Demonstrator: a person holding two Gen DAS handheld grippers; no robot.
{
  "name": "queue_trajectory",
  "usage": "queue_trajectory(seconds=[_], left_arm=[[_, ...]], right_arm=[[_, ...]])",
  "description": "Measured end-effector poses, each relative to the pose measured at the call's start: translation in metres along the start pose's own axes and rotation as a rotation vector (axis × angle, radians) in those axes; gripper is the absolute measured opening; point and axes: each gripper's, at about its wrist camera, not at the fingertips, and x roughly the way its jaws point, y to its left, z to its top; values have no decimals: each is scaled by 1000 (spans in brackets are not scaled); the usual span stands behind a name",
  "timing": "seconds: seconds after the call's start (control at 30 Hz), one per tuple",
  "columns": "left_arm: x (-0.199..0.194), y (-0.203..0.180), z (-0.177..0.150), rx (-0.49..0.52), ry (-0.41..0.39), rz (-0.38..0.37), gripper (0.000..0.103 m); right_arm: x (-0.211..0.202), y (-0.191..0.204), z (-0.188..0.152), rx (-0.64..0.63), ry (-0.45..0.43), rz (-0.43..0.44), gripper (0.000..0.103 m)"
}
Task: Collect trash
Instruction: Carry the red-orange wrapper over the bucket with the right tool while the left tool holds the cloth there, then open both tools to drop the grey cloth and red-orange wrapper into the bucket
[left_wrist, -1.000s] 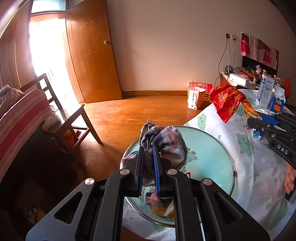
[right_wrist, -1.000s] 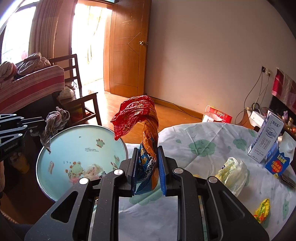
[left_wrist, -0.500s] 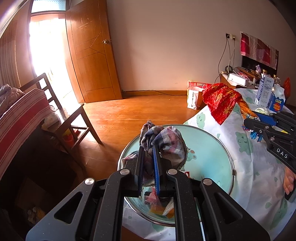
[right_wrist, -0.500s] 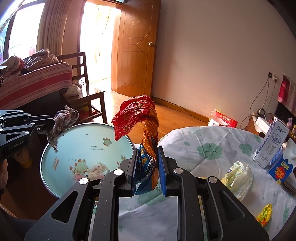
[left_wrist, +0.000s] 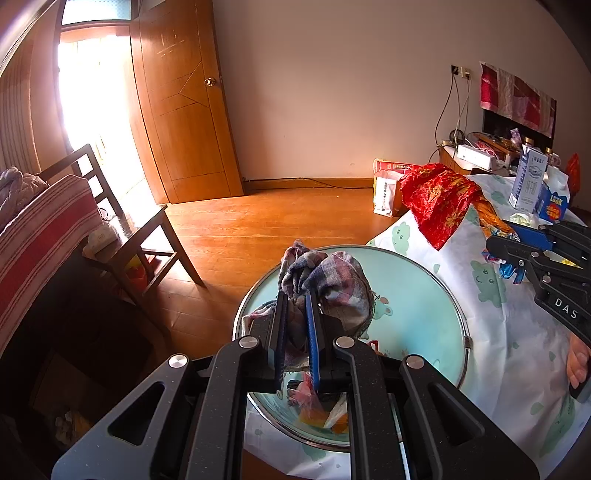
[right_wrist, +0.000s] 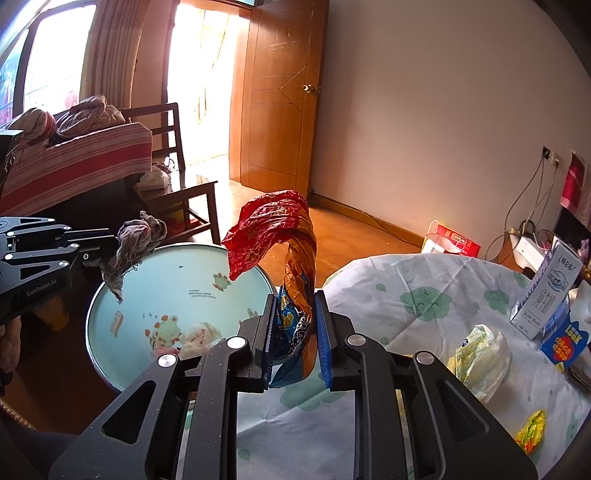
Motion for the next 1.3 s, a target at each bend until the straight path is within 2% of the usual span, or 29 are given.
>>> queue_trajectory(seconds=[1.3], left_arm=[[1,2,0,4,7,-5,12]], right_arm=[[0,5,-2,-22,-5,10,21]])
